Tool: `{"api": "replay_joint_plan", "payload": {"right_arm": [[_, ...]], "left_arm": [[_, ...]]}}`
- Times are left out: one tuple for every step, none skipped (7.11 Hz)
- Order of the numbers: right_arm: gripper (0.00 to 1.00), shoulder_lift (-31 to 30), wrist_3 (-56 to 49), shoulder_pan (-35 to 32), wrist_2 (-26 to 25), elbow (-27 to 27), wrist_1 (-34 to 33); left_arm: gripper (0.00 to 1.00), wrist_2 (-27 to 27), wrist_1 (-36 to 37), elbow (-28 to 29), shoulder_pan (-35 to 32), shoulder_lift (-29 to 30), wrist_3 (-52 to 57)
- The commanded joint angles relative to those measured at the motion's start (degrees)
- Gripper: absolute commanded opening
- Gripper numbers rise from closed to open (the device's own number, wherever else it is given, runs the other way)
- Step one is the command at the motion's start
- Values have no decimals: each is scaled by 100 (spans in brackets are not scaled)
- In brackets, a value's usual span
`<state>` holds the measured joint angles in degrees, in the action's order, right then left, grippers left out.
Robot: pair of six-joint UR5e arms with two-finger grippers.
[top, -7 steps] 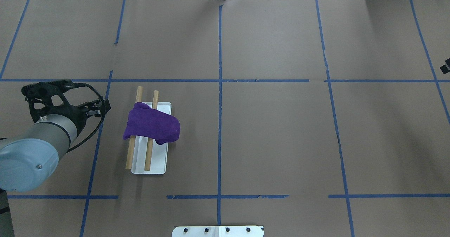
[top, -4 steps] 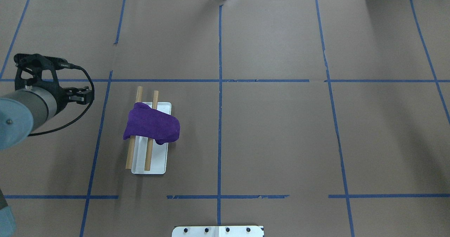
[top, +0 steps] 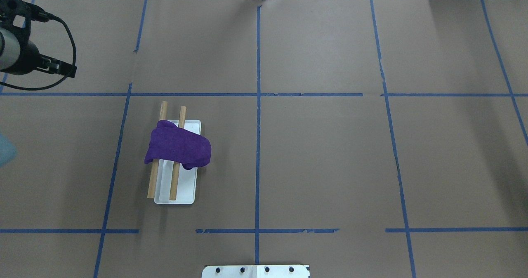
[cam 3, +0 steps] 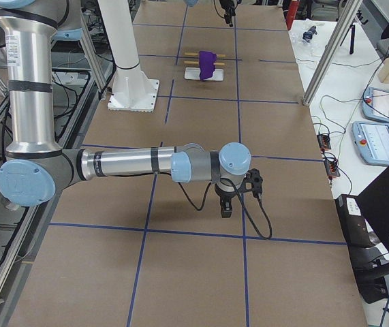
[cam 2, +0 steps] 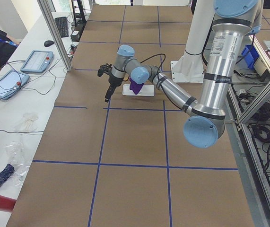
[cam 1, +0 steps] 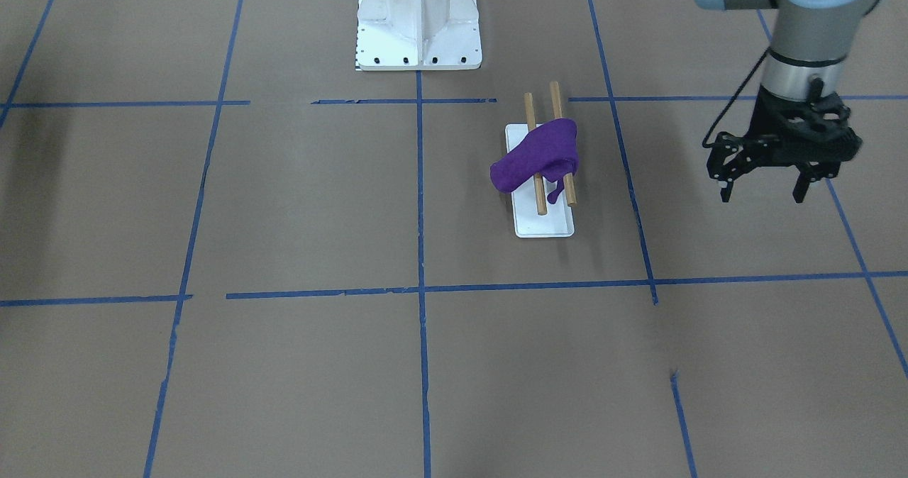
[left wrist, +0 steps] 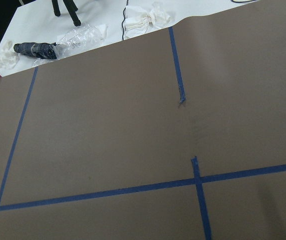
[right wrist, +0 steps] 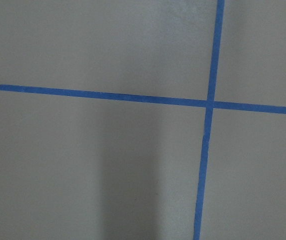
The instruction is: Hang towel on rack
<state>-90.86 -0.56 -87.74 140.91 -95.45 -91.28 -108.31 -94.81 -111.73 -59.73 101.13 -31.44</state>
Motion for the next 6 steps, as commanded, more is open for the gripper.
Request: {"api": "replay_joint_plan", "payload": {"right_arm": [[100, 7, -234, -173, -2, 141, 5], [100, 16, -191, -173, -272, 141, -4], [100, 24, -182, -173, -397, 141, -4], [100, 33, -173, -173, -398, 124, 5], [100, 42, -164, -173, -398, 141, -4], [100, 42, -155, -173, -389, 141, -4]], "left_arm": [[100, -1277, 50, 912, -1264, 188, 1292], [100, -1567, 120, 1369, -1721, 171, 2125], [100, -1788, 234, 1965, -2109, 144, 2907], [100, -2086, 226, 2449, -2530, 57, 3446], [100, -2193, 244, 2593, -2900, -196, 3930], [100, -2203, 261, 2569, -3078, -477, 4057]]}}
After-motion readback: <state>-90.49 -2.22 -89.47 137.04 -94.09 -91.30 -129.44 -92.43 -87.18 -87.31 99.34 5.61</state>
